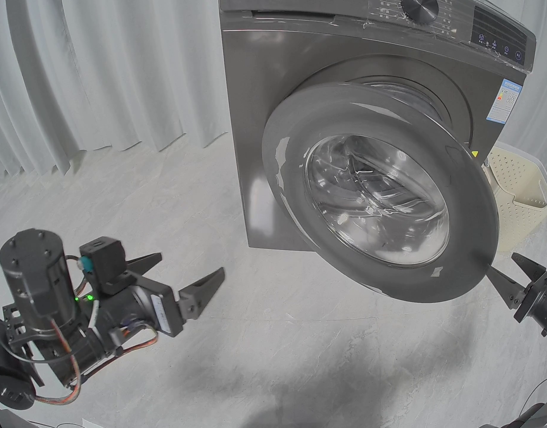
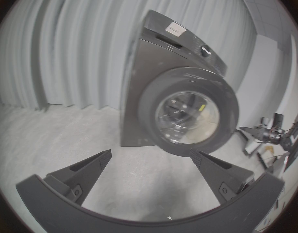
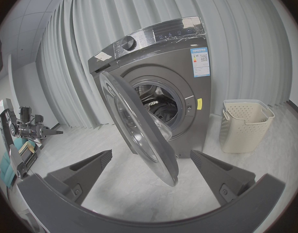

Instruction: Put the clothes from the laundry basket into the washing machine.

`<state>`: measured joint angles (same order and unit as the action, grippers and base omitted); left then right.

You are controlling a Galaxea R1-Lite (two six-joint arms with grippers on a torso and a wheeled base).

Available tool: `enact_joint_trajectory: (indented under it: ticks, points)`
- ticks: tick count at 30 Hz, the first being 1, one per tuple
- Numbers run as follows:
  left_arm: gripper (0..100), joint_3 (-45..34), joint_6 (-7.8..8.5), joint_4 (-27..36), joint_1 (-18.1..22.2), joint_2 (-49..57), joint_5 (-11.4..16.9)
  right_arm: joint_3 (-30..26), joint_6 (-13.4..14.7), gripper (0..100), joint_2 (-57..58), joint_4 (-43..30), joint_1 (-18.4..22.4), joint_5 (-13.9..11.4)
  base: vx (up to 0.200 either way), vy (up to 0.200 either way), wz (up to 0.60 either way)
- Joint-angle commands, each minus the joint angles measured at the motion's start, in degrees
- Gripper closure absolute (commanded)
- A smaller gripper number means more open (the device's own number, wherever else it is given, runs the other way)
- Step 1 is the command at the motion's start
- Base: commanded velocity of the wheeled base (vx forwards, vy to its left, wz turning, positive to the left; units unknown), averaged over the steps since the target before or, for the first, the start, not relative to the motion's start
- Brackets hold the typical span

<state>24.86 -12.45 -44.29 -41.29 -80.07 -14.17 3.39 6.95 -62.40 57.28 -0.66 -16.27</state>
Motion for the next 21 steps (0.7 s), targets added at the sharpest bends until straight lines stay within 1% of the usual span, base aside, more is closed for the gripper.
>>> enact_joint_trajectory:
  ticks: [1, 2, 5, 7, 11, 13, 15, 18, 19, 21]
  points:
    - [0, -9.1, -0.82, -0.5, 0.4, 11.2, -5.9, 2.4, -0.3, 0, 3.3, -2.1, -1.3, -1.2, -0.2, 0.0, 0.0]
    - [0, -10.2, -1.0, -0.5, 0.4, 12.5, -5.8, 2.3, -0.4, 0, 3.9, -2.3, -1.9, -1.4, -0.2, 0.0, 0.0]
    - [0, -12.8, -0.3, -0.5, 0.0, 16.6, -5.8, 2.0, -0.6, 0, 5.1, -3.2, -4.5, -1.5, -0.2, 0.0, 0.0]
    - [0, -13.0, -0.56, -0.5, -0.4, 17.6, -5.8, 2.2, -0.8, 0, 5.3, -4.5, -4.6, -1.5, -0.2, 0.0, 0.0]
    - [0, -13.3, -0.65, -0.3, -0.2, 18.5, -5.9, 2.3, -2.6, 0, 5.5, -6.9, -5.5, -1.7, -0.2, 0.0, 0.0]
    - [0, -13.7, -0.74, -0.3, -0.2, 18.5, -5.9, 2.2, -3.3, 0, 5.7, -7.8, -7.2, -1.6, -0.2, 0.0, 0.0]
    - [0, -13.8, -0.82, -0.4, -0.1, 18.3, -5.9, 2.3, -3.9, 0, 5.7, -8.5, -8.4, -1.2, -0.2, -0.2, 0.0]
    - [0, -13.8, -1.0, -0.4, -0.4, 17.9, -5.9, 2.8, -4.0, 0, 5.7, -8.9, -10.2, -1.3, 0.0, -0.2, 0.0]
    - [0, -13.8, -0.91, -0.4, -0.4, 17.8, -5.9, 2.9, -4.0, 0, 5.6, -8.9, -11.1, -1.4, 0.0, 0.0, 0.0]
    - [0, -13.6, -0.91, -0.4, -0.4, 17.8, -5.9, 3.0, -4.0, 0, 5.5, -9.0, -11.8, -1.4, 0.0, 0.0, 0.0]
